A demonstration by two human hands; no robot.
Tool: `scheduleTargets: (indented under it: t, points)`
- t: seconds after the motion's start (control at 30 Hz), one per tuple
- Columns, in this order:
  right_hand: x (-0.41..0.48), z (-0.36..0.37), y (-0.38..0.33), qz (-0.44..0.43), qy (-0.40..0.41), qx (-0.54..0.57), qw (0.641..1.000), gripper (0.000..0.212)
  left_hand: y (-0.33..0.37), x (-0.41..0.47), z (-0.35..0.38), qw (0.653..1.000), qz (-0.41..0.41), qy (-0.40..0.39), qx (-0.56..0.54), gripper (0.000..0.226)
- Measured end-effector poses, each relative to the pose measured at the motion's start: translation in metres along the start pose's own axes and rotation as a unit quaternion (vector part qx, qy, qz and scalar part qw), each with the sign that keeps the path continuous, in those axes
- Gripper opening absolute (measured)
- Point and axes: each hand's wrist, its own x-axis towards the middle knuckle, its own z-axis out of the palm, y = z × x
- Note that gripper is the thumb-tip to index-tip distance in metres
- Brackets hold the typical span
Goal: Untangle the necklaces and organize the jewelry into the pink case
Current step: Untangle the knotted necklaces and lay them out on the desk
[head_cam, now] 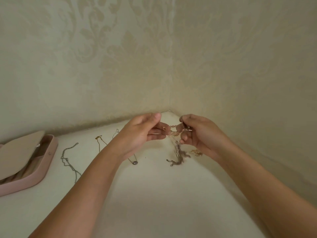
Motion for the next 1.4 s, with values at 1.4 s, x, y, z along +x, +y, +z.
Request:
scheduleTargets:
  t: [1.4]
  points:
    - [-0.02,-0.037,-0.038,0.033,-0.289,-0.154,0.944,0.064,0.003,-0.01,-0.004,0.962,-0.123,-0.208,0.129,0.014]
